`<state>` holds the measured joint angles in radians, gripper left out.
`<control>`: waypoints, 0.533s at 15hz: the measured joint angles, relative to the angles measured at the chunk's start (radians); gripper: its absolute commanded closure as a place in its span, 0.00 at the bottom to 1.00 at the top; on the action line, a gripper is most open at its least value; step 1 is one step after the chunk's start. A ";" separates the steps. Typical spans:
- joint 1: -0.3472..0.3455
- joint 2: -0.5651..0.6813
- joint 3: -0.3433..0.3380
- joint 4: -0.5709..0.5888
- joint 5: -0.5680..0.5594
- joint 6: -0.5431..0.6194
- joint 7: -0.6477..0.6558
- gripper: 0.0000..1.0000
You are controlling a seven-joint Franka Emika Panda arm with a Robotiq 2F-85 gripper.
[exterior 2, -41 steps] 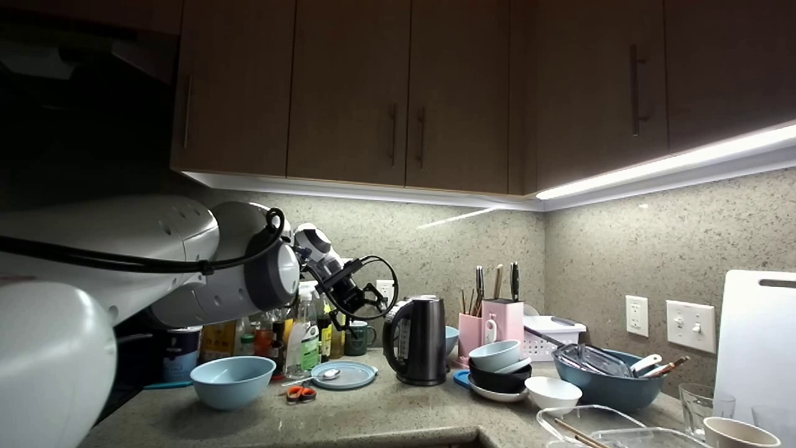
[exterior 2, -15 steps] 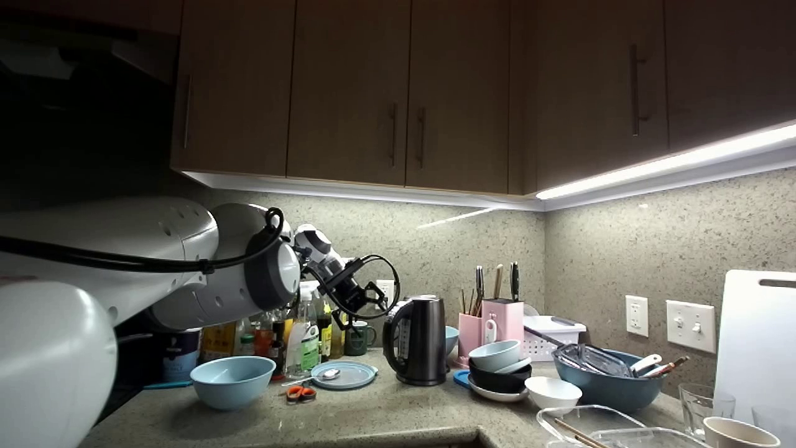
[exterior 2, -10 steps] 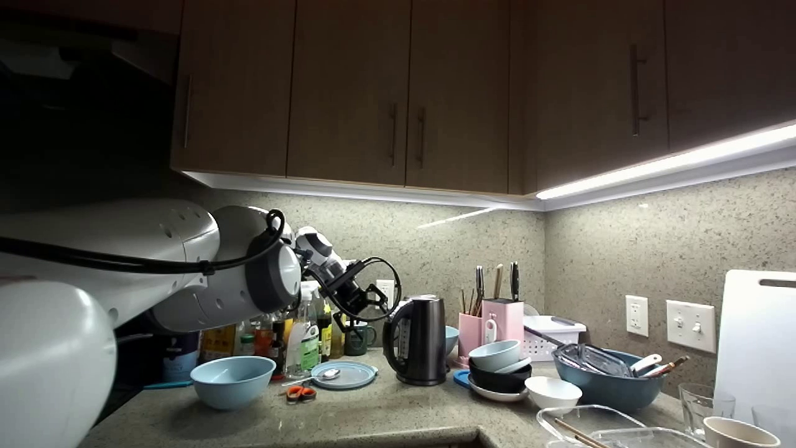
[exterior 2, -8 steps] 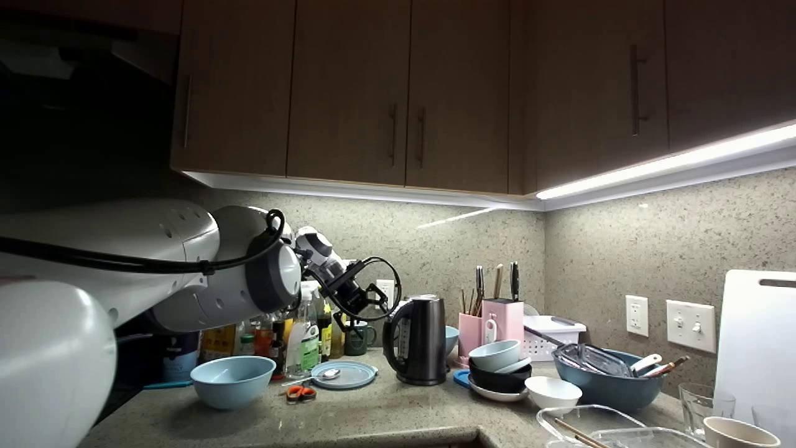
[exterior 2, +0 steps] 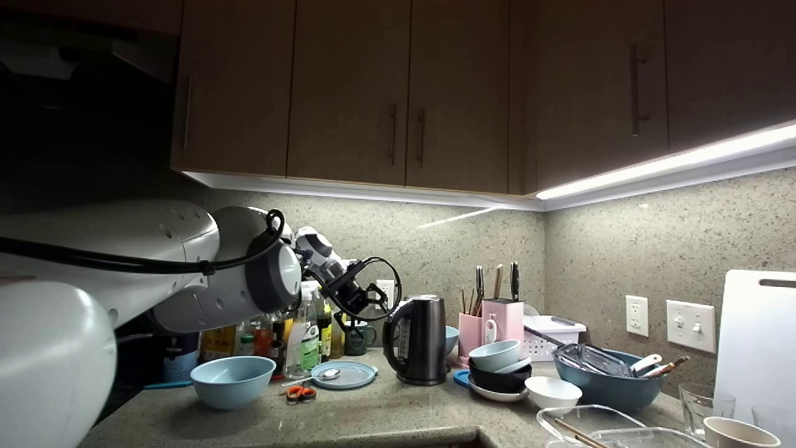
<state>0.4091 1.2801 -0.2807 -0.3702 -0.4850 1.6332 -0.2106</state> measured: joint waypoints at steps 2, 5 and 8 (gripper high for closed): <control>-0.002 0.006 -0.009 0.000 -0.003 0.009 0.000 0.00; -0.011 0.020 -0.027 0.000 -0.010 0.033 -0.001 0.00; -0.023 0.031 -0.037 0.000 -0.015 0.050 -0.002 0.00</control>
<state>0.3858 1.3108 -0.3181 -0.3701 -0.5003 1.6832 -0.2125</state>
